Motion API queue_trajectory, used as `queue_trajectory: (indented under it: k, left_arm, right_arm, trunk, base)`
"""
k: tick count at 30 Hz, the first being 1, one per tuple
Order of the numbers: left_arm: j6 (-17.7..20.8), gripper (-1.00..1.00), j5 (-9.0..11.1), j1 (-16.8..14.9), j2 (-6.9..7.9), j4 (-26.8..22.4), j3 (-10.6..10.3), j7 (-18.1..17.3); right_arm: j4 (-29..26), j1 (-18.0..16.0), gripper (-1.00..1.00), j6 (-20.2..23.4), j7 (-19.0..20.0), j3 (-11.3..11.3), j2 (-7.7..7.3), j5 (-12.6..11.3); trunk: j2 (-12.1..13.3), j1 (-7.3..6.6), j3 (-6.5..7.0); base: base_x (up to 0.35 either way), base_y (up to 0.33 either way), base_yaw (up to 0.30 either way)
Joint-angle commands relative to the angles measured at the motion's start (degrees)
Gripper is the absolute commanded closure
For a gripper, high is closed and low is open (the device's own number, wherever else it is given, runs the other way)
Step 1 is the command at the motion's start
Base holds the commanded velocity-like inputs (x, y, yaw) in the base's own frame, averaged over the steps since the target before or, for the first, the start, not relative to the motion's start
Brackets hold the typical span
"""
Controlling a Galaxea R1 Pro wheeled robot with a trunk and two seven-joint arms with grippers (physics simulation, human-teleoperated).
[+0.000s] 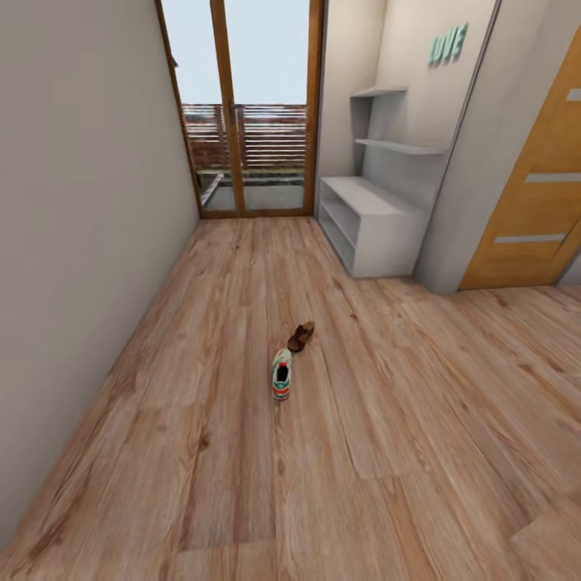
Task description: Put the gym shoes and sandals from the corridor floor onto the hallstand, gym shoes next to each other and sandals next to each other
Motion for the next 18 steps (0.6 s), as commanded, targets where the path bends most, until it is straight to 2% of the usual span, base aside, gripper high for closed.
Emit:
queue_trajectory:
  k: [1, 18]
  left_arm:
    - [-0.19, -1.0, 0.03, -0.03, 0.0, 0.06, 0.1, -0.05]
    - [-0.19, -1.0, 0.03, -0.03, 0.0, 0.06, 0.07, -0.06]
  right_arm:
    - [0.03, -0.03, -1.0, -0.17, -0.01, 0.02, -0.01, 0.06]
    - [0.03, -0.03, -1.0, -0.18, -0.09, 0.02, -0.01, 0.06]
  trunk:
    - [-0.01, 0.02, -0.04]
    - [-0.01, 0.02, -0.04]
  base:
    - [0.338, 0.0, 0.0]
    - [0.338, 0.0, 0.0]
